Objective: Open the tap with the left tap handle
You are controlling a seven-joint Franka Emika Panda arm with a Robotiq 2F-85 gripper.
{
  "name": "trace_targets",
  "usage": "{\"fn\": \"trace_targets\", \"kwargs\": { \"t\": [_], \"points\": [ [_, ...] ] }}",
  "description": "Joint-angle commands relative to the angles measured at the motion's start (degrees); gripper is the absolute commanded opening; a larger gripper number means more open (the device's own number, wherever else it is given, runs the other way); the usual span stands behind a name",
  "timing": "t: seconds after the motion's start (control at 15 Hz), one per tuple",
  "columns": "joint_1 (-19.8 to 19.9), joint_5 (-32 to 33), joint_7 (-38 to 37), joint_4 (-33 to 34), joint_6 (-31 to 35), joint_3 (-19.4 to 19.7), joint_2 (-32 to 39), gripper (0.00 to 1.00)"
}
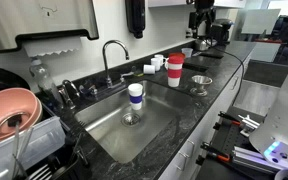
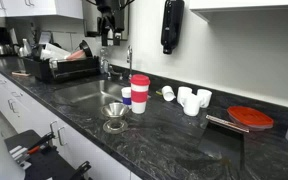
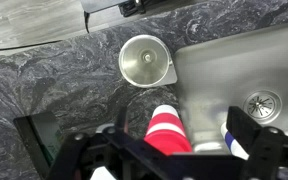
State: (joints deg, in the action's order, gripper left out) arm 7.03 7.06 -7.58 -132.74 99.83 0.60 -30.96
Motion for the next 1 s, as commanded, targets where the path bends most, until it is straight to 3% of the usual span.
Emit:
{"fn": "trace_targets", "kwargs": {
  "t": [0.0,0.93],
  "points": [
    [-0.53,0.21,-0.18,0.16,-0.19,0.43,0.03,1.0],
    [-1.76,0.51,1.39,0.53,0.36,-0.16,0.18,1.0]
  ]
}}
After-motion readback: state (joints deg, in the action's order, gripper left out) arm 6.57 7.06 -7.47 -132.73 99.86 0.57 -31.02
